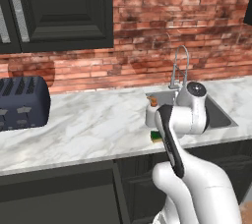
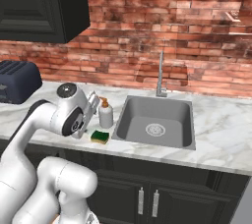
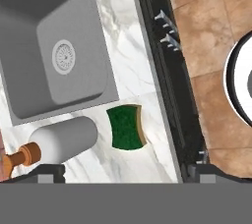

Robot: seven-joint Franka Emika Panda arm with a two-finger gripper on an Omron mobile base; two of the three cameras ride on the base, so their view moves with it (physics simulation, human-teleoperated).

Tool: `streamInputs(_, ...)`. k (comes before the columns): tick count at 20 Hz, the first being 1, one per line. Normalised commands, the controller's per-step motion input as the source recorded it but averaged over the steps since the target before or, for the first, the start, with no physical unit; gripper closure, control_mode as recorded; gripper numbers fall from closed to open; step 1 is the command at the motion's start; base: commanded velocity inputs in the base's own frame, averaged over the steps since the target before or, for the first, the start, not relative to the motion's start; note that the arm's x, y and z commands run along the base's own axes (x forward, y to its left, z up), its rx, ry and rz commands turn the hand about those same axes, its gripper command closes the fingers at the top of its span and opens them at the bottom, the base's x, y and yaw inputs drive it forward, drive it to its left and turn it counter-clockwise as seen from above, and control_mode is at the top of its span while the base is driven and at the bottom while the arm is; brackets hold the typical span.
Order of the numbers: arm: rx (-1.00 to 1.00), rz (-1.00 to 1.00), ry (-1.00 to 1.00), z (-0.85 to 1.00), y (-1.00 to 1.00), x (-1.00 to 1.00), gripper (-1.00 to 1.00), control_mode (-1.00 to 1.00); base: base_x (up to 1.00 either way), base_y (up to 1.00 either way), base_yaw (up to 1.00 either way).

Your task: Restock the sink supplies by placing the sponge and soap dispenser on the counter and next to the sink. Make sure the soap dispenser is upright.

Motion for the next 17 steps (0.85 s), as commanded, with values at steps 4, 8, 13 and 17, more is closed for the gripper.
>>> streamInputs(4,-0.02,-0.06,0.00,0.66,0.01,-0.38,-1.00,-1.00,0.00,0.00,0.00)
streamInputs(8,-0.02,-0.06,0.00,0.66,0.02,-0.39,-1.00,-1.00,0.00,0.00,0.00)
streamInputs(13,-0.02,-0.05,-0.01,0.70,0.00,-0.44,-1.00,-1.00,0.00,0.00,0.00)
streamInputs(17,-0.04,-0.04,-0.05,0.75,0.00,-0.41,-1.00,-1.00,0.00,0.00,0.00)
